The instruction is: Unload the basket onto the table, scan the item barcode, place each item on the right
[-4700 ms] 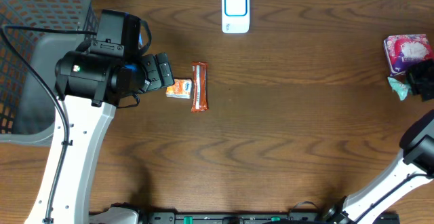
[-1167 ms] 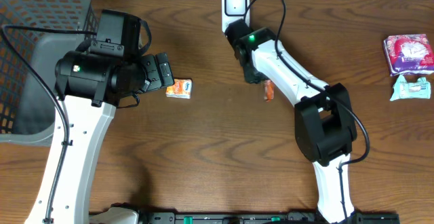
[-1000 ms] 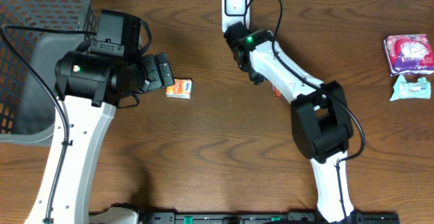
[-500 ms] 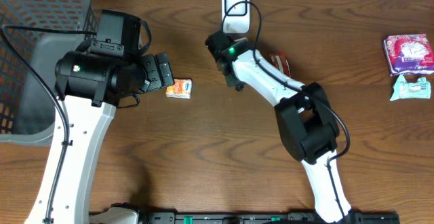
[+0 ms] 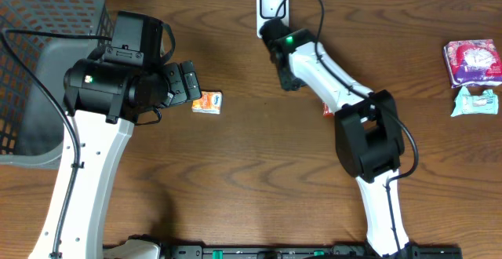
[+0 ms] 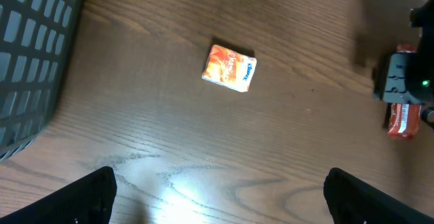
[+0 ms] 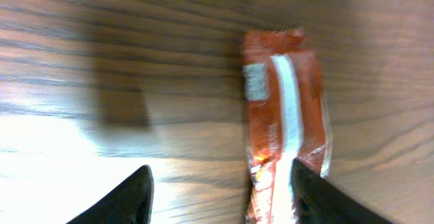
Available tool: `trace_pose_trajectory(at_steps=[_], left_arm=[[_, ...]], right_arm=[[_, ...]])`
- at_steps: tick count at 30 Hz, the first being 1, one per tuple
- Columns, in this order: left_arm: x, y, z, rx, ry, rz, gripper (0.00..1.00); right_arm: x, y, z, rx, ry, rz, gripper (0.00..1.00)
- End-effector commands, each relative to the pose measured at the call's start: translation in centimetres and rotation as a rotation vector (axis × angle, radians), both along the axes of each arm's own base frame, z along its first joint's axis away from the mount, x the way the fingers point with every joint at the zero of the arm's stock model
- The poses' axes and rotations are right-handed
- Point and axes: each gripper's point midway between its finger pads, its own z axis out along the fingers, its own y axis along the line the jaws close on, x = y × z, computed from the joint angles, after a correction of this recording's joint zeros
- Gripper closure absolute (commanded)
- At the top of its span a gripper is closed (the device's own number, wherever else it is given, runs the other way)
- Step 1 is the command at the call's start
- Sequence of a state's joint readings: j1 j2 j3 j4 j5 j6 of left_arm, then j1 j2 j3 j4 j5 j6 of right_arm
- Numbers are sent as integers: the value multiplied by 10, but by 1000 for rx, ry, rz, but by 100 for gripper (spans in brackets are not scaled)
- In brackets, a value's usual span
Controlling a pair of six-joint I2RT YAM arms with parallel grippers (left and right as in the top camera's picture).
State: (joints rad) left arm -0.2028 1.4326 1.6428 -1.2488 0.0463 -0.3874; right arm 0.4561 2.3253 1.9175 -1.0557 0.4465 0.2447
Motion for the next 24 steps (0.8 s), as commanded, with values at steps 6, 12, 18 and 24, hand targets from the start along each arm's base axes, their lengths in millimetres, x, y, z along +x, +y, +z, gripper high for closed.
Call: trace_pose_trajectory(at_steps=[6,12,18,24], left_arm=[[1,2,5,9,-16,-1,2],[1,2,5,9,-16,-1,2],[1,2,5,9,-16,-1,2],[1,2,5,9,-16,-1,2]], right_arm=[[-2,-33,-13,-161,57,83,47],[-3,-42,-22,-217,44,92,46],[-3,-49,-33,-235,42,99,46],[-11,-64,-51,-199,77,66,49]])
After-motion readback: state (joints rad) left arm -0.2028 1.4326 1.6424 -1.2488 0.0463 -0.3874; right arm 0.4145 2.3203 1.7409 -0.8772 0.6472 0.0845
